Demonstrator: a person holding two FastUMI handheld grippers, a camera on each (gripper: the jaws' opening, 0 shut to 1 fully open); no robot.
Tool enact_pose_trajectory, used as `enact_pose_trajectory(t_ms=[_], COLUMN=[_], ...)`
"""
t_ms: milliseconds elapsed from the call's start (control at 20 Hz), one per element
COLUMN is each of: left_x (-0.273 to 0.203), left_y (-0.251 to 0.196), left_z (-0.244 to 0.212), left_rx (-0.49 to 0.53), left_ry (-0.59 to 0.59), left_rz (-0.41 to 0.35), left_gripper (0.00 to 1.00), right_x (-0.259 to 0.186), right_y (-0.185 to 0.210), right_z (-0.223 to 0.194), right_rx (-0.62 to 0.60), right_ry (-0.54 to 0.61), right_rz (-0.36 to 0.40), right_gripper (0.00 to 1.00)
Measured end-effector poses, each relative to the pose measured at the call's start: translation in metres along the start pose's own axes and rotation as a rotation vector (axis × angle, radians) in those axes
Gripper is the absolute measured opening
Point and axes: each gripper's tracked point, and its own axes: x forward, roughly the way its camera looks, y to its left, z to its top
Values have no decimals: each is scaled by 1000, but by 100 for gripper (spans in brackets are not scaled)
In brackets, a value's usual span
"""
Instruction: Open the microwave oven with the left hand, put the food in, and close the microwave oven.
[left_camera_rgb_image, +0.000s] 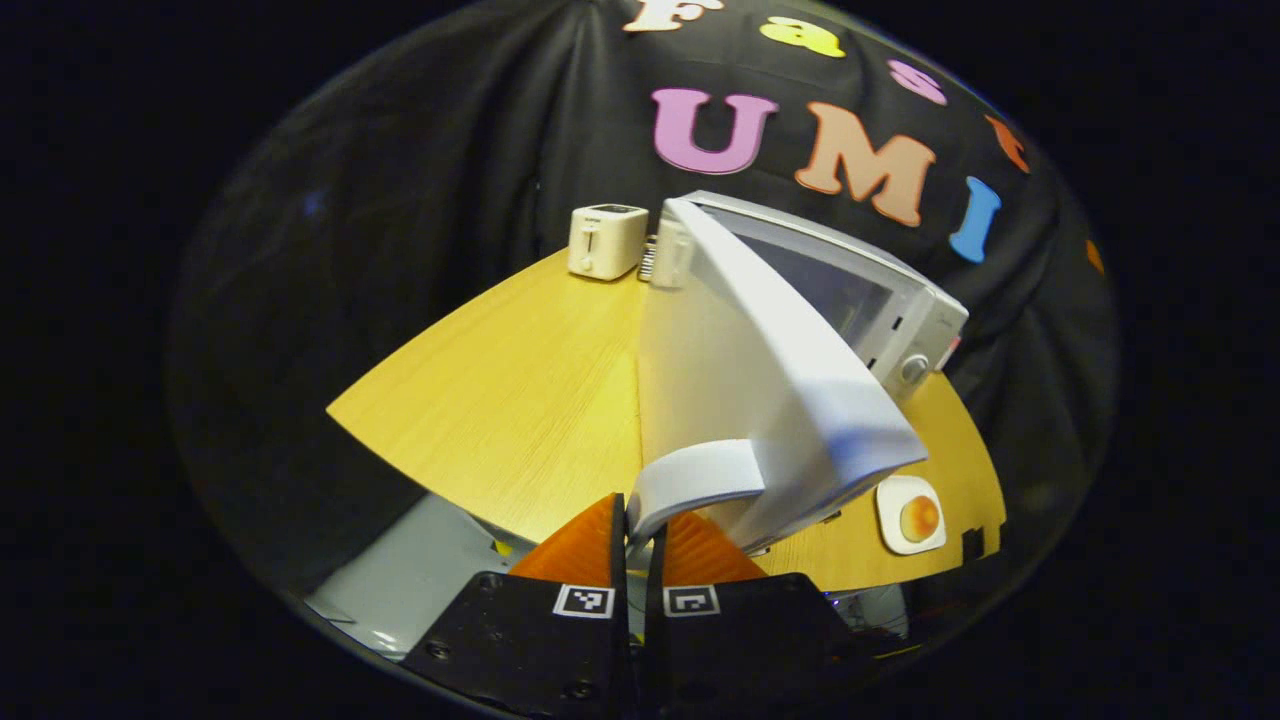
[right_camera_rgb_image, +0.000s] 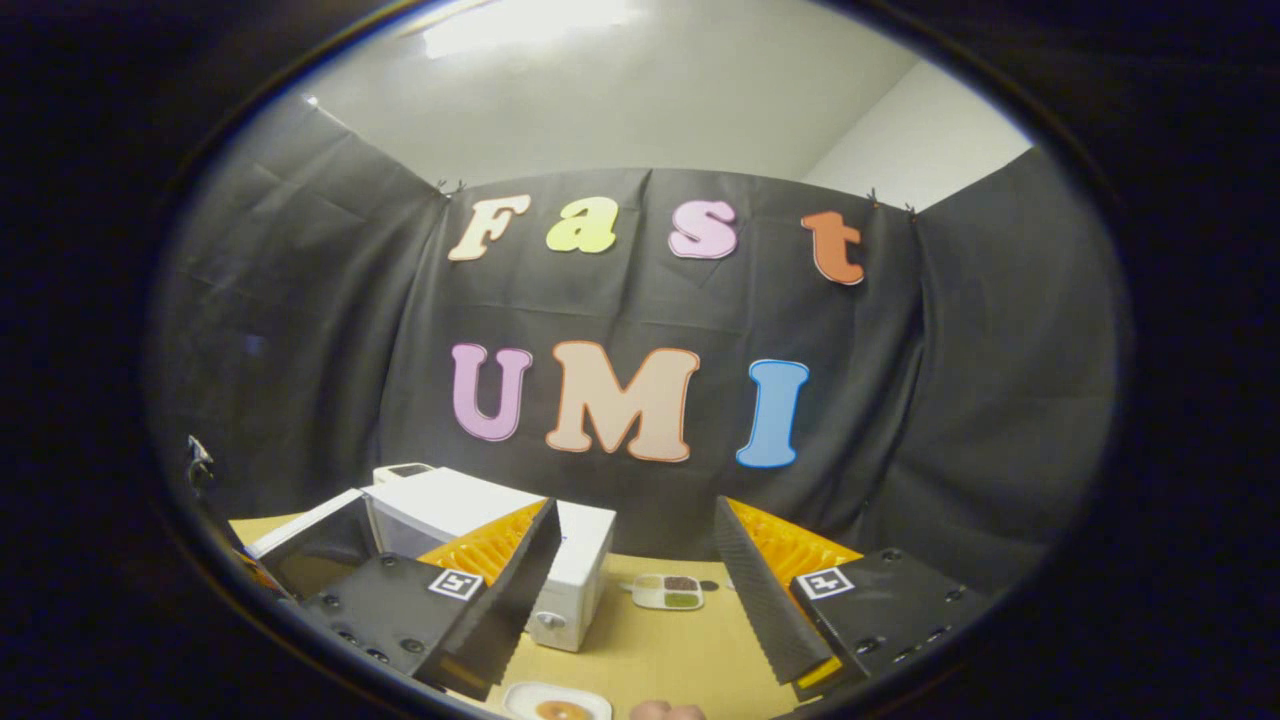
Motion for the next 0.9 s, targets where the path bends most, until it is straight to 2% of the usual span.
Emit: enact_pose_trajectory(t_ms=[200, 250, 300, 350, 400, 500, 750, 800, 900], left_x=[-1, -3, -3, -3, -3, -6, -28, -36, -52], left_y=[1, 2, 5, 8, 11, 15, 32, 35, 40], left_z=[0, 1, -1, -1, -1, -1, 13, 21, 35], left_rx=[60, 65, 62, 50, 45, 52, 117, 118, 108], left_ry=[-14, -13, -5, -2, 0, 5, -40, -58, -81], left_rz=[-15, -12, -6, -4, 8, 22, 97, 111, 128], left_gripper=[6, 2, 11, 15, 27, 41, 46, 40, 56], right_x=[2, 1, 1, 0, -1, -3, -5, -5, -5], right_y=[6, 6, 7, 9, 12, 16, 30, 34, 42], right_z=[-4, -4, -6, -7, -9, -15, -36, -42, -55], right_rx=[-4, -7, -8, -5, -2, -4, 12, 18, 31], right_ry=[6, 6, 9, 13, 16, 25, 60, 69, 89], right_rz=[14, 12, 12, 14, 17, 25, 41, 47, 60], right_gripper=[97, 97, 97, 97, 97, 97, 97, 97, 97])
